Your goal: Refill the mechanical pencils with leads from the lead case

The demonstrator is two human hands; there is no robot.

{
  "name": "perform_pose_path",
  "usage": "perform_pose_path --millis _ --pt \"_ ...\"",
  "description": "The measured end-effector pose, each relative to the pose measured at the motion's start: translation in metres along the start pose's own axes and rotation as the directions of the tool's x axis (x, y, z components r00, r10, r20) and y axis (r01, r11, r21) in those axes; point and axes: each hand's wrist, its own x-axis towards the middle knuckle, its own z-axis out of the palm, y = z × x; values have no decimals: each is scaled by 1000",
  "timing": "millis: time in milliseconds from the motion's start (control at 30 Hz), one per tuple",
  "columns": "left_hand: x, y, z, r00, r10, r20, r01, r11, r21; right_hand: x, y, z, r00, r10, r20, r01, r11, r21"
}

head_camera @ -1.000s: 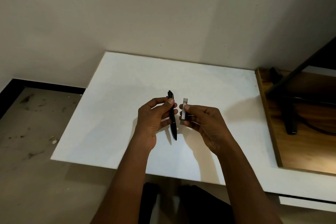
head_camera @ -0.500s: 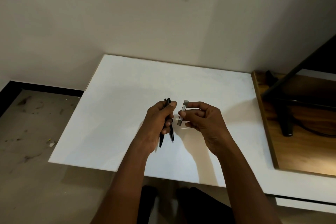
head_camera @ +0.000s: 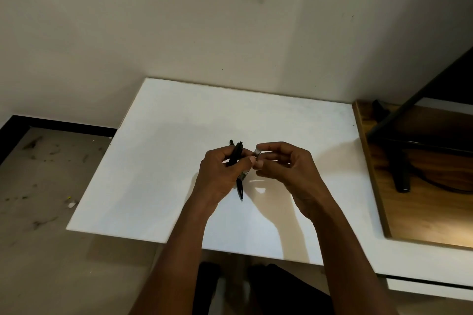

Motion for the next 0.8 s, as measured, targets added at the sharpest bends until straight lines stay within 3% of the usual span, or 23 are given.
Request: perform_pose_path --millis 267,533,800 --pt "-4 3 -1 996 60 68 -69 988 137 2 5 -7 997 12 -81 -14 1000 -25" --pt "-3 5 -4 998 52 -27 -51 997 50 3 6 -7 973 191 -132 -147 946 289" --pt "-3 7 -4 996 38 -79 -40 999 -17 3 7 -7 963 255 -86 -200 891 409"
